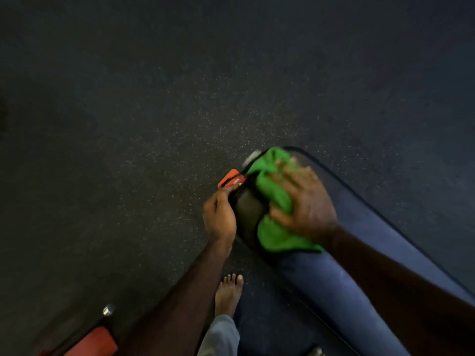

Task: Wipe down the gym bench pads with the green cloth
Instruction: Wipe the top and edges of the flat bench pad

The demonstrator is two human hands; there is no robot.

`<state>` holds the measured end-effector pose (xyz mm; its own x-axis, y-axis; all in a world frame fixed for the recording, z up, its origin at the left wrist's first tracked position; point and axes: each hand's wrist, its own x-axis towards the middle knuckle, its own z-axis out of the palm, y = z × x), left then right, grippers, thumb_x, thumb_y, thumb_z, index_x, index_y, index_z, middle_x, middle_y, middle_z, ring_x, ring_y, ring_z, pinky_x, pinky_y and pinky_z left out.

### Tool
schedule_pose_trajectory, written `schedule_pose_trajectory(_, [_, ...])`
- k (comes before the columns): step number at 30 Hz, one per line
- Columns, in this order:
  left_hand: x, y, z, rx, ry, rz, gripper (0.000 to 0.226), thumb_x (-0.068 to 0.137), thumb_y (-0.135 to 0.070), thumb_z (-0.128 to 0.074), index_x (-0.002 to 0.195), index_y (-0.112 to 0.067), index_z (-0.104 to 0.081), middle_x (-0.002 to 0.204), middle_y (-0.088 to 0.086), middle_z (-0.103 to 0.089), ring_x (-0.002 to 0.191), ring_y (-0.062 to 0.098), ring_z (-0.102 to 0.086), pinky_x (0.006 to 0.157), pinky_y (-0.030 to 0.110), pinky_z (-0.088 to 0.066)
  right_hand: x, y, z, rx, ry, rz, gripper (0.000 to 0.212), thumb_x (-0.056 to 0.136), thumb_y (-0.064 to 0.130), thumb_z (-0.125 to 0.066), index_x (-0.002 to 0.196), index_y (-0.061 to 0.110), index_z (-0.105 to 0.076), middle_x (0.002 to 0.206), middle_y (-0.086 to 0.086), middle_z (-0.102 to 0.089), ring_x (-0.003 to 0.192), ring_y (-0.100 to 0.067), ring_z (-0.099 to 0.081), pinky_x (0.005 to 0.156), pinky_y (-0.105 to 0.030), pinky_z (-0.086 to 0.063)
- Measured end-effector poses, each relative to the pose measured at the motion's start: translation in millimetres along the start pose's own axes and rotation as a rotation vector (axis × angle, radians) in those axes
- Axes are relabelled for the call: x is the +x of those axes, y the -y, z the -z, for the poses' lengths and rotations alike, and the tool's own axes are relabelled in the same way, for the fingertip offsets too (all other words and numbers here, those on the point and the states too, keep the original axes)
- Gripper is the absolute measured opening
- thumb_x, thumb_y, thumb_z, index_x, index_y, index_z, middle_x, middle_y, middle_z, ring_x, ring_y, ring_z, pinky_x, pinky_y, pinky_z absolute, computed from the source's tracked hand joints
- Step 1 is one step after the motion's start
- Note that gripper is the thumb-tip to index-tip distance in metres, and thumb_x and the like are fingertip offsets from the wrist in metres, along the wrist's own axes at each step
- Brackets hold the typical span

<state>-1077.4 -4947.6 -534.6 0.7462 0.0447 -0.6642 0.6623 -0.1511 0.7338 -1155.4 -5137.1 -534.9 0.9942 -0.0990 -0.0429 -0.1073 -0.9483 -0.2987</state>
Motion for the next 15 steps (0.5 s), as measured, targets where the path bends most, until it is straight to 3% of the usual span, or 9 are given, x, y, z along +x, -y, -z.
schedule_pose_trajectory(2, [1.7, -6.3, 1.4, -0.096, 0.048, 0.073, 0.034, 0.098, -0.021, -0.048, 0.098, -0.019, -0.082, 0.098, -0.003, -0.080, 0.097, 0.014, -0.074, 0.080, 0.027, -0.057, 40.1, -7.2, 7.3, 0.058, -0.088, -0.321, 0.074, 0.080, 0.064, -0.055, 0.145, 0.026, -0.059, 0.154, -0.008, -0.052, 0.144, -0.035, -0.045, 0.115, -0.058, -0.036])
schedule_pose_trajectory(4, [3.0, -13.9, 4.1, -0.259, 0.086, 0.218, 0.038, 0.102, -0.023, -0.042, 0.109, -0.011, -0.077, 0.103, 0.005, -0.080, 0.100, 0.018, -0.074, 0.088, 0.033, -0.058, 62.8, 15.5, 11.7, 0.089, -0.160, -0.575, 0.074, 0.076, 0.064, -0.054, 0.136, 0.022, -0.064, 0.141, -0.011, -0.060, 0.131, -0.037, -0.054, 0.110, -0.056, -0.041])
schedule_pose_trajectory(6, [9.5, -16.8, 13.3, -0.398, 0.133, 0.354, 0.046, 0.107, -0.030, -0.036, 0.121, -0.005, -0.071, 0.113, 0.013, -0.077, 0.105, 0.025, -0.072, 0.100, 0.042, -0.055, 54.5, 53.8, 9.4, 0.046, -0.143, -0.432, 0.072, 0.075, 0.063, -0.054, 0.135, 0.025, -0.065, 0.147, -0.011, -0.056, 0.137, -0.039, -0.049, 0.112, -0.057, -0.037])
schedule_pose_trajectory(9, [16.3, -17.8, 29.3, -0.431, 0.240, 0.456, 0.056, 0.106, -0.042, -0.032, 0.106, -0.011, -0.078, 0.106, 0.014, -0.077, 0.095, 0.027, -0.074, 0.086, 0.040, -0.057, 11.2, 94.3, -5.3, 0.028, 0.113, 0.130, 0.071, 0.074, 0.064, -0.065, 0.139, 0.037, -0.061, 0.157, 0.001, -0.048, 0.149, -0.033, -0.037, 0.119, -0.060, -0.026])
schedule_pose_trajectory(11, [18.5, -15.1, 34.1, -0.398, 0.271, 0.476, 0.055, 0.103, -0.046, -0.034, 0.102, -0.014, -0.078, 0.103, 0.012, -0.078, 0.090, 0.026, -0.075, 0.078, 0.037, -0.056, 10.6, 84.6, -9.3, 0.022, 0.197, 0.290, 0.077, 0.067, 0.067, -0.068, 0.138, 0.038, -0.064, 0.150, 0.000, -0.055, 0.144, -0.032, -0.044, 0.124, -0.055, -0.021])
schedule_pose_trajectory(13, [16.0, -12.5, 36.5, -0.345, 0.241, 0.472, 0.050, 0.105, -0.045, -0.036, 0.103, -0.016, -0.076, 0.098, 0.008, -0.078, 0.088, 0.023, -0.074, 0.078, 0.036, -0.056, 34.0, 70.9, -3.7, -0.071, 0.229, 0.217, 0.078, 0.069, 0.074, -0.055, 0.139, 0.039, -0.062, 0.146, 0.000, -0.058, 0.139, -0.029, -0.048, 0.124, -0.050, -0.013])
schedule_pose_trajectory(15, [16.9, -10.1, 37.8, -0.310, 0.220, 0.464, 0.048, 0.106, -0.045, -0.038, 0.107, -0.013, -0.074, 0.100, 0.009, -0.078, 0.094, 0.025, -0.071, 0.086, 0.039, -0.055, 60.3, 69.2, 3.3, -0.078, 0.237, -0.134, 0.078, 0.073, 0.078, -0.048, 0.137, 0.036, -0.063, 0.143, -0.001, -0.059, 0.139, -0.028, -0.047, 0.125, -0.052, -0.014])
